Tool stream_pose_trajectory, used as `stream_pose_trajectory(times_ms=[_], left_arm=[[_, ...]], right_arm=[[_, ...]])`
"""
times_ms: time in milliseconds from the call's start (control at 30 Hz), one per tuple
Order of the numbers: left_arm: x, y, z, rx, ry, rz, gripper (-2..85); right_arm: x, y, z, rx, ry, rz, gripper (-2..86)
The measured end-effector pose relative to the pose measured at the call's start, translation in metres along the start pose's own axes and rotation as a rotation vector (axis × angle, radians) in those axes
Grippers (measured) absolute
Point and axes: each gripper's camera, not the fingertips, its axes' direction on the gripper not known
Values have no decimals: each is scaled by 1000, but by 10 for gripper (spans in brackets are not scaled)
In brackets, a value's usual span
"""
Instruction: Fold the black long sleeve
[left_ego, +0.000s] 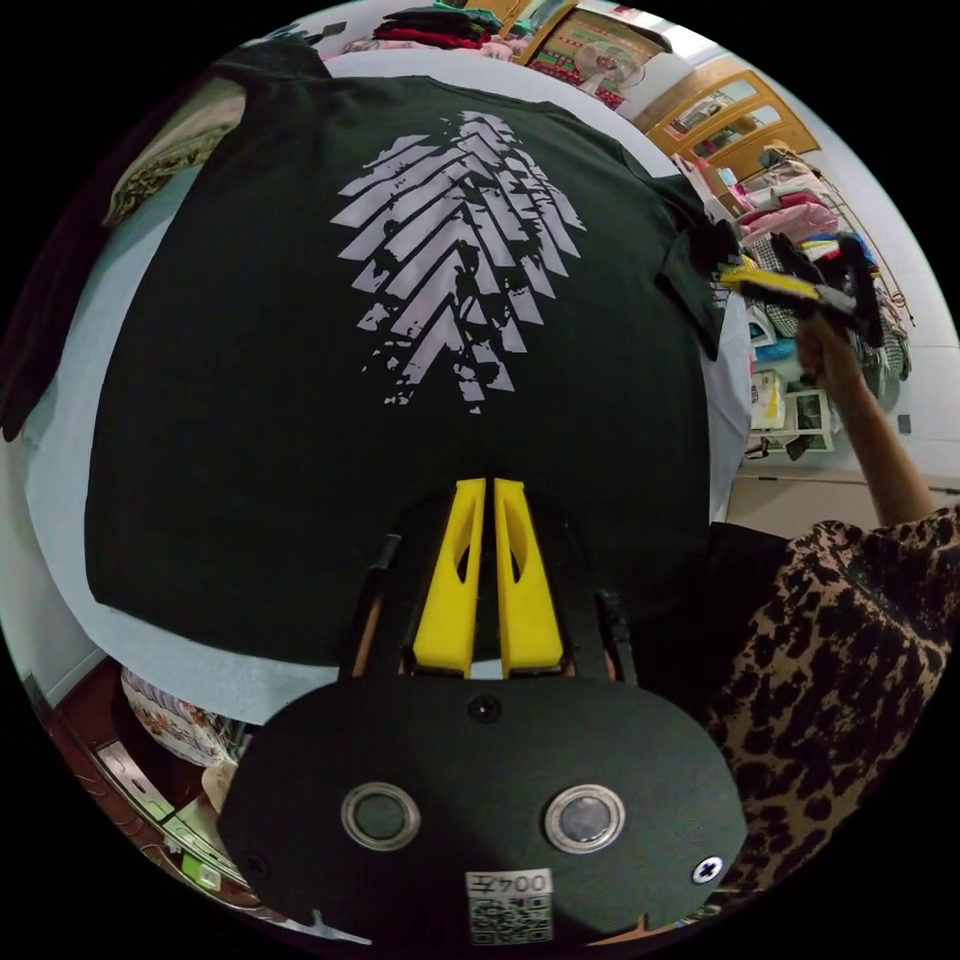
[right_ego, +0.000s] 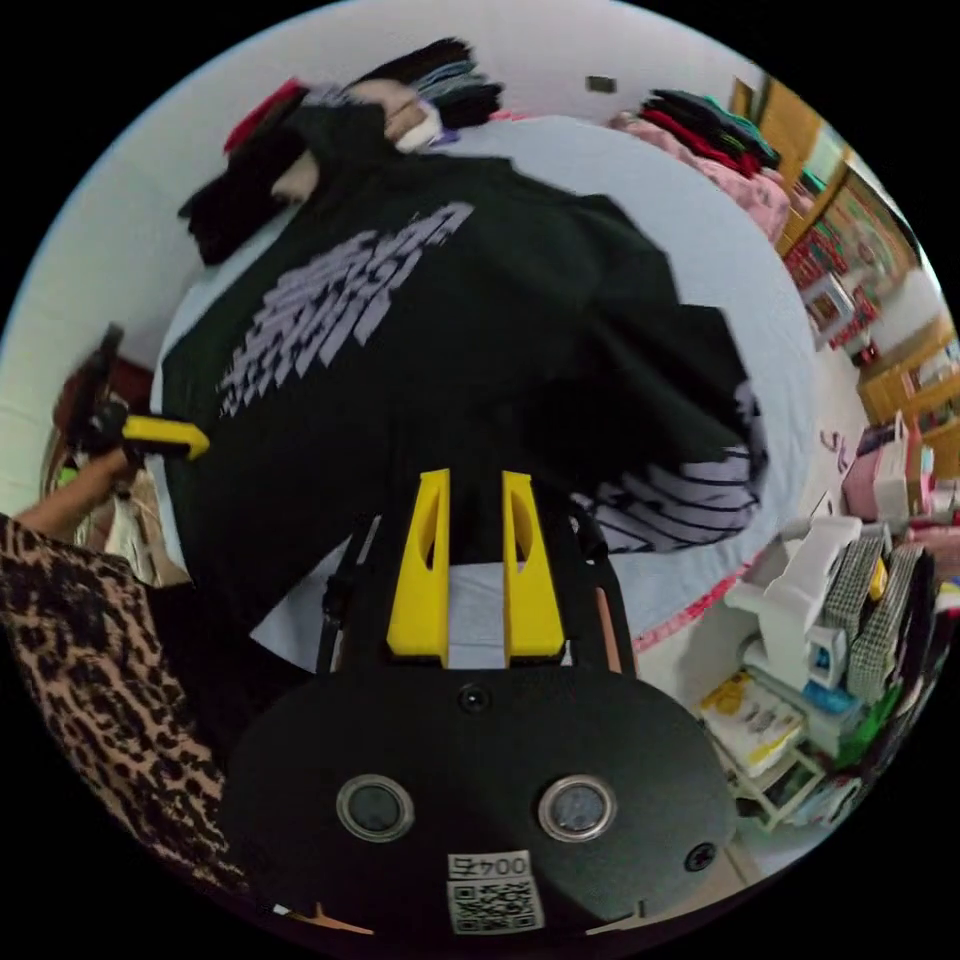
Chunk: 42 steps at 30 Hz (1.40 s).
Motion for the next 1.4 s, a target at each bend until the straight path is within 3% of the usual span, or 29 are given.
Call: stream_pose_trajectory(times_ms=[67,100,233,333,433,500,667,767,967,1200,1400], left_arm=[[0,1,-1,-2,1,1,13],[0,0,-1,-5,0,4,13],[0,2,-4,-8,-3,14,14],[-1,5,-5,-4,5,17,15],[-3,8,-7,3,16,14,15],[-3,10,-8,4,17,12,15],[0,15,-13,3,-2,19,16],[0,20,-15,8,0,22,17],[4,33,-21,39,-22,46,24],[5,51,-33,87,4,113,66],[-35,52,-83,236,-209,153,88]], right_arm=[[-24,-4,31,-107,51,-78,74],[-29,-3,29,-50,75,-90,69],[-23,9,38,-258,276,-173,18],[34,49,17,-354,395,-13,15],[97,94,-5,-478,392,216,26],[106,102,-24,-412,339,294,20],[-2,23,-13,-91,-4,89,-1],[-93,-39,31,-19,-134,-89,3],[-208,-116,105,-100,-85,-133,97],[-258,-128,150,-157,105,-95,145],[-274,-135,166,-120,97,21,146]])
